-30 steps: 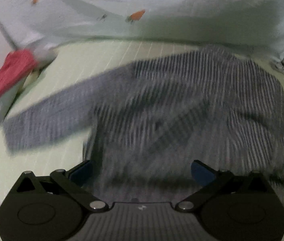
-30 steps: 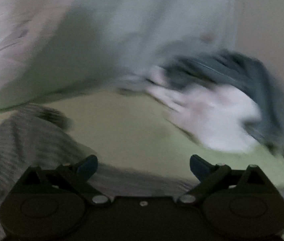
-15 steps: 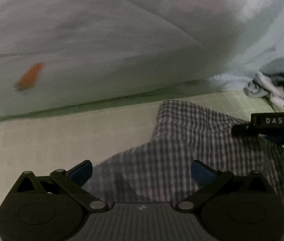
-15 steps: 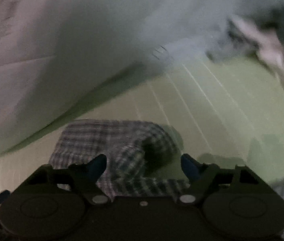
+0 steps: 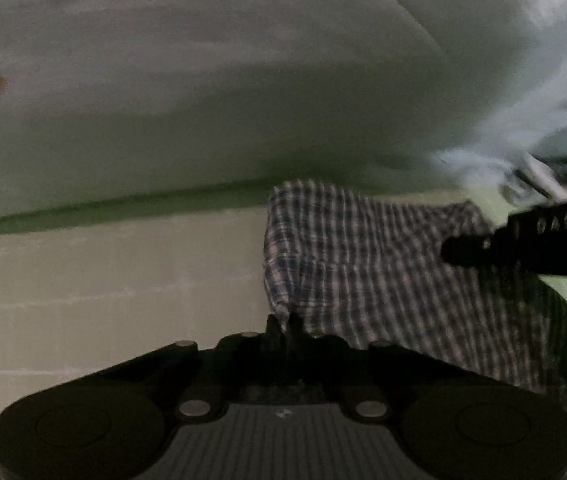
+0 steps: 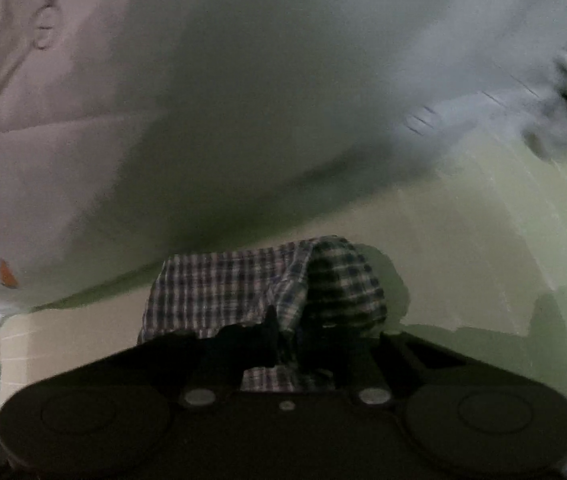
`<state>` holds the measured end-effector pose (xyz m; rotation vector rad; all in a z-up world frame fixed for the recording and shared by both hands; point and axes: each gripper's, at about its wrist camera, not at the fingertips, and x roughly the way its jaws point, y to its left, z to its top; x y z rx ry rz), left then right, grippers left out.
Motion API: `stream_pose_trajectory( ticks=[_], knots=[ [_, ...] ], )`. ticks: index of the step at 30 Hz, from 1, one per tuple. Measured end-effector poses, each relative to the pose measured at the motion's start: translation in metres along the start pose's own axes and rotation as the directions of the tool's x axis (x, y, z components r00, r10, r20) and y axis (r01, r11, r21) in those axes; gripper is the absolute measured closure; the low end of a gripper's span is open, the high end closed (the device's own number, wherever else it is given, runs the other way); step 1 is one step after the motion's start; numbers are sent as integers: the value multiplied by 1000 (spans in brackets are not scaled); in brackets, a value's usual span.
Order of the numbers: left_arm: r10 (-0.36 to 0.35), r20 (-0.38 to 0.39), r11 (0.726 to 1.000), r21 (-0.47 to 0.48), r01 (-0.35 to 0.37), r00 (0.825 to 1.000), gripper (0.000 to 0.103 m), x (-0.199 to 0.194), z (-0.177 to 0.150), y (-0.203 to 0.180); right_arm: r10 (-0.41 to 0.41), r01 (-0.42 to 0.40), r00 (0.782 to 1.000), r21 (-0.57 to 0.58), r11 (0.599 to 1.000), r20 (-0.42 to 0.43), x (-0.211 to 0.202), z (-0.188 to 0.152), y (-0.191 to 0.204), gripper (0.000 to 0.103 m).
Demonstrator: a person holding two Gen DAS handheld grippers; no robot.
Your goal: Fold clothes
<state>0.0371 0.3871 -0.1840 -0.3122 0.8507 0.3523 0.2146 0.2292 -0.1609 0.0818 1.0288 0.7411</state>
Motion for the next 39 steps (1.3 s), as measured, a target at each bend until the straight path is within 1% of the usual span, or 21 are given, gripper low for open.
stream_pose_trajectory(
  ticks=[3, 6, 9, 10, 11, 12, 13, 14, 15, 16, 17, 19, 21, 23, 25, 27, 30, 32, 36, 38, 39],
  knots=[
    [73, 93, 997, -30, -71, 993, 100, -12, 18, 17, 62, -60, 997, -58, 997, 36, 12, 21, 21, 96],
    [149, 160, 989, -31, -146, 976, 100, -16, 43, 30, 105, -96, 992, -124, 988, 71, 27, 38, 44, 96],
    [209, 142, 978, -37, -206, 968, 100, -1, 58, 39, 90, -80, 994, -166, 983, 54, 52, 43, 58, 95],
    [216, 117, 976, -44, -212, 969, 97, 5, 62, 43, 79, -71, 996, -177, 982, 41, 61, 44, 61, 93],
    [215, 97, 976, -56, -210, 972, 92, 7, 63, 46, 68, -61, 997, -189, 980, 31, 69, 44, 65, 87],
    [216, 88, 975, -69, -211, 972, 84, 6, 63, 48, 46, -37, 998, -213, 976, 37, 66, 42, 67, 80],
    [225, 89, 973, -77, -218, 970, 70, 1, 62, 49, 24, -13, 999, -237, 971, 44, 63, 39, 69, 57],
    [233, 104, 971, -82, -225, 967, 60, -8, 58, 50, 5, 9, 999, -260, 966, 53, 59, 37, 70, 44],
    [235, 123, 970, -85, -226, 964, 35, -19, 54, 51, 2, 20, 997, -275, 961, 82, 47, 33, 69, 20],
    [238, 141, 970, -89, -227, 961, 17, -30, 49, 51, 1, 32, 994, -290, 957, 111, 34, 29, 67, 12],
    [241, 160, 969, -92, -229, 957, 14, -41, 45, 52, -1, 43, 990, -303, 952, 139, 21, 25, 64, 11],
    [233, 185, 970, -113, -215, 955, 13, -68, 32, 62, -4, 56, 987, -316, 947, 163, -8, 14, 53, 8],
    [232, 195, 969, -135, -208, 953, 10, -98, 13, 68, -13, 72, 983, -315, 946, 183, -40, -8, 37, 2],
    [247, 194, 963, -161, -218, 949, 6, -129, -14, 72, -30, 92, 981, -321, 943, 194, -71, -32, 22, 1],
    [269, 180, 954, -182, -236, 946, 5, -161, -49, 72, -75, 134, 981, -342, 930, 180, -94, -56, 5, 1],
    [302, 128, 941, -201, -273, 945, 5, -192, -86, 73, -128, 173, 981, -347, 922, 149, -116, -87, -14, 1],
    [375, 26, 899, -254, -357, 927, 5, -234, -147, 72, -201, 216, 976, -318, 923, 78, -147, -132, -43, 1],
    [392, -24, 874, -303, -381, 919, 5, -257, -185, 72, -225, 229, 973, -276, 934, 44, -165, -162, -63, 1],
    [411, -113, 818, -392, -421, 904, 7, -295, -253, 73, -270, 259, 963, -243, 935, -11, -204, -221, -97, 1],
    [400, -131, 798, -437, -415, 907, 7, -306, -271, 74, -287, 278, 957, -180, 944, -27, -217, -244, -110, 1],
    [387, -130, 796, -452, -402, 913, 7, -312, -278, 74, -277, 270, 960, -146, 952, -29, -226, -255, -116, 1]
  ],
)
